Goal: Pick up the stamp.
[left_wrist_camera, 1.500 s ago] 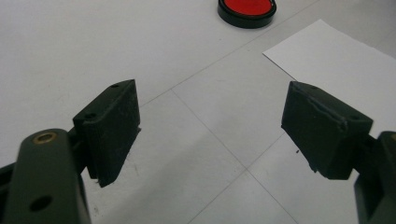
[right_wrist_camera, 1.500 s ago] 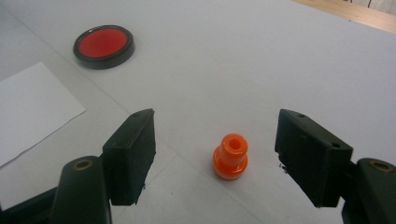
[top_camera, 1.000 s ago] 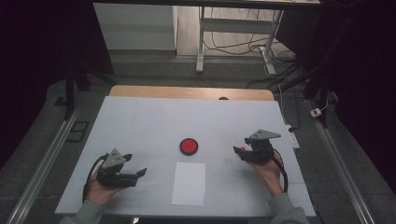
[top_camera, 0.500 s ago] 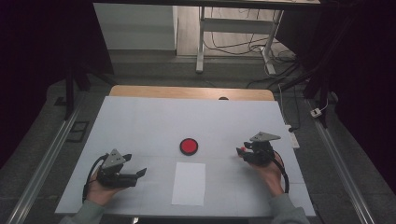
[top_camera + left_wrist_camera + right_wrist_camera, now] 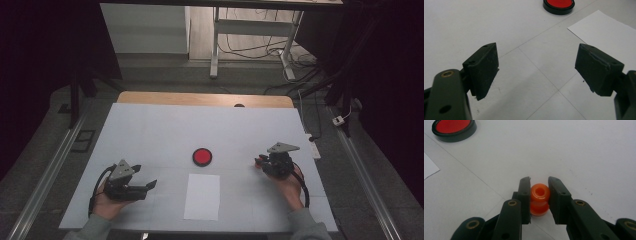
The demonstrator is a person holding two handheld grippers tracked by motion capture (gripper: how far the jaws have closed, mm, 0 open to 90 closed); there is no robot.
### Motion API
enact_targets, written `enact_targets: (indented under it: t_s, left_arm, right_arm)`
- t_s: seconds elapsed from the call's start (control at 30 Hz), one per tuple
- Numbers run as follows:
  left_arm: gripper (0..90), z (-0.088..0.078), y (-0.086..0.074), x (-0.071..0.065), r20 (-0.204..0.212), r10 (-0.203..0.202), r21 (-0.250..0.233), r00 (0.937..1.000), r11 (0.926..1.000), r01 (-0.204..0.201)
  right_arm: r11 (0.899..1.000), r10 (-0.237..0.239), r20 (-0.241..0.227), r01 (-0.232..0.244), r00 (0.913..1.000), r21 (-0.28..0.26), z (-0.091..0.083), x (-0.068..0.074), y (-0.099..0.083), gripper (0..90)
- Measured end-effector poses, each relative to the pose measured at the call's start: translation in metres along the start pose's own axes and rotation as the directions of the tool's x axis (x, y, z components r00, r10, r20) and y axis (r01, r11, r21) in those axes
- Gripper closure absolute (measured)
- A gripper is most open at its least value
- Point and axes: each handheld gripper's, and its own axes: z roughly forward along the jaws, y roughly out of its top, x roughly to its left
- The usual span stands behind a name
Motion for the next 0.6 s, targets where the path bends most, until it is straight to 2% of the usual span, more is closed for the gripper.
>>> enact_targets:
  t_s: [0.07,0.47,0.6]
  left_arm:
    - [19.7,0.0,0.0,0.0,-0.001,0.001,0.0,1.0,1.0,-0.001]
    - [19.8,0.001,0.0,0.0,-0.005,0.005,0.002,1.0,1.0,-0.005]
    - [19.9,0.001,0.0,0.0,-0.004,0.008,0.005,1.0,1.0,-0.007]
  right_arm:
    - [1.0,0.013,-0.014,-0.013,0.9998,-0.015,0.0,0.0,0.0,72.6]
    - [0.995,0.028,-0.017,-0.029,0.9995,-0.09,-0.01,-0.001,0.002,72.8]
    - [0.995,0.027,-0.019,-0.029,0.9995,-0.098,-0.013,-0.002,0.003,72.8]
